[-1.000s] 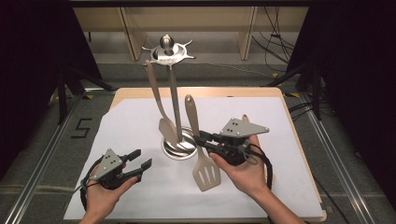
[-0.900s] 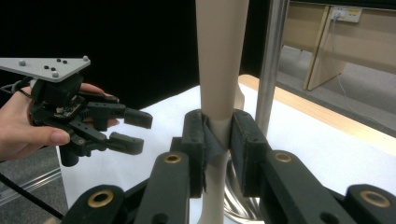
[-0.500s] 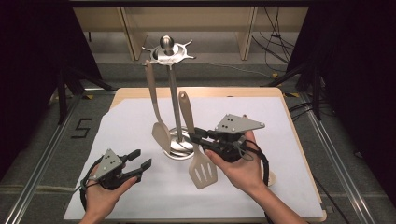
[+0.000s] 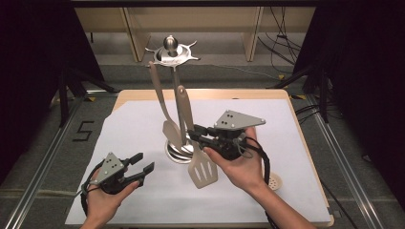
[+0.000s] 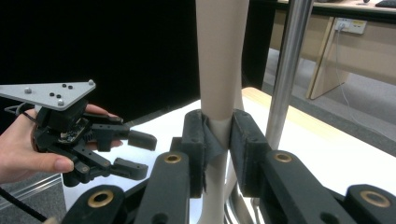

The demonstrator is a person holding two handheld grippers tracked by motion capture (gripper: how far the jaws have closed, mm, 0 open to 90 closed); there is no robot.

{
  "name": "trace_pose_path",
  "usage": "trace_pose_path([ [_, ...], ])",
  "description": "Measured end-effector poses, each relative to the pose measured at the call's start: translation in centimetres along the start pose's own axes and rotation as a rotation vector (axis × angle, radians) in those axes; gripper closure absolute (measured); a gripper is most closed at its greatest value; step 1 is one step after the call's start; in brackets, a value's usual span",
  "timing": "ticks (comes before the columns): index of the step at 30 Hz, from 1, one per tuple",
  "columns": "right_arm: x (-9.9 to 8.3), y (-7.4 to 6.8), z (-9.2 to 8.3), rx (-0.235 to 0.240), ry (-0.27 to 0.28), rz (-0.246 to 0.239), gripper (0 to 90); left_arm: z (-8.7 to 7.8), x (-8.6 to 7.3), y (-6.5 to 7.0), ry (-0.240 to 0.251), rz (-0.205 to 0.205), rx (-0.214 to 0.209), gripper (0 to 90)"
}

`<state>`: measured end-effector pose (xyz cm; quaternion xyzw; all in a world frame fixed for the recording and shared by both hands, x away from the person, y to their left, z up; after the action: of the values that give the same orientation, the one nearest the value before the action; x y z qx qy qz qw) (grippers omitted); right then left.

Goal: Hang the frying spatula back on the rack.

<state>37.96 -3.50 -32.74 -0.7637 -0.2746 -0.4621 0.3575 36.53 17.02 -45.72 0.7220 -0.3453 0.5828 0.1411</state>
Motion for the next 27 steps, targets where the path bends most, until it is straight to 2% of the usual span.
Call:
trace_pose_path([
  [4, 0.4, 0.1, 0.1, -0.016, 0.004, -0.013, 77.4, -0.1, 0.0, 0.0, 0.001, 0.003, 0.002, 44.0],
  [5, 0.3, 0.0, 0.1, -0.017, -0.003, 0.017, 77.5, -0.1, 0.0, 0.0, 0.001, 0.003, 0.002, 44.0],
  [6, 0.5, 0.0, 0.3, -0.008, 0.004, 0.002, 77.4, -0.1, 0.0, 0.0, 0.001, -0.001, 0.001, 44.0],
  [7, 0.6, 0.1, 0.3, -0.015, 0.006, -0.001, 77.5, -0.1, 0.0, -0.2, 0.002, 0.015, -0.001, 44.0],
  [9, 0.7, 0.0, 0.4, -0.014, 0.008, 0.015, 77.4, -0.1, 0.0, -0.1, 0.001, 0.001, 0.002, 44.0],
  [10, 0.9, 0.1, 0.5, -0.019, 0.014, -0.002, 77.4, -0.1, 0.0, 0.0, 0.002, 0.0, 0.001, 44.0],
  [11, 1.0, 0.1, 0.5, -0.02, 0.015, 0.004, 77.4, -0.1, 0.0, 0.0, 0.002, 0.0, 0.001, 44.0],
  [12, 1.0, 0.2, 0.5, -0.024, 0.016, 0.001, 77.4, -0.1, 0.0, -0.1, 0.002, 0.012, -0.001, 44.0],
  [13, 1.1, 0.1, 0.6, -0.019, 0.015, 0.011, 77.4, -0.1, 0.0, 0.0, 0.002, 0.0, 0.001, 44.0],
  [16, 1.2, 0.1, 0.7, -0.026, 0.013, 0.023, 77.4, -0.1, 0.0, 0.0, 0.0, 0.003, 0.001, 44.0],
  [18, 1.3, 0.2, 0.8, -0.028, 0.015, 0.016, 77.4, -0.1, 0.0, 0.0, 0.0, 0.001, 0.001, 44.0],
  [19, 1.3, 0.1, 0.8, -0.03, 0.013, 0.033, 77.4, -0.1, 0.0, 0.0, 0.0, 0.001, 0.001, 44.0],
  [20, 1.5, 0.1, 0.9, -0.026, 0.015, 0.016, 77.4, -0.1, 0.0, 0.0, 0.001, -0.001, 0.001, 44.0],
  [22, 1.5, 0.1, 0.9, -0.033, 0.014, 0.026, 77.4, -0.1, 0.0, 0.0, 0.001, 0.001, 0.0, 44.0],
  [25, 1.9, 0.4, 1.0, -0.044, 0.025, 0.005, 77.4, -0.1, 0.0, -0.1, 0.002, 0.007, 0.0, 44.0],
  [27, 2.0, 0.4, 1.0, -0.045, 0.019, 0.015, 77.4, -0.1, 0.0, 0.0, 0.001, 0.004, 0.0, 44.0],
])
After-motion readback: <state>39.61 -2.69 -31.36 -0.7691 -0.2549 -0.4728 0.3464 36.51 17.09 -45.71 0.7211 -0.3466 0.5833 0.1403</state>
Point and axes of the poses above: each handheld gripper's, and its own axes: z roughly forward along the jaws, x roughly out of its top, y roughly to its right, the point moved 8 cm from there along z, roughly forward along the jaws, and after that the axes turned 14 degrees about z, right-handed, at the moved point
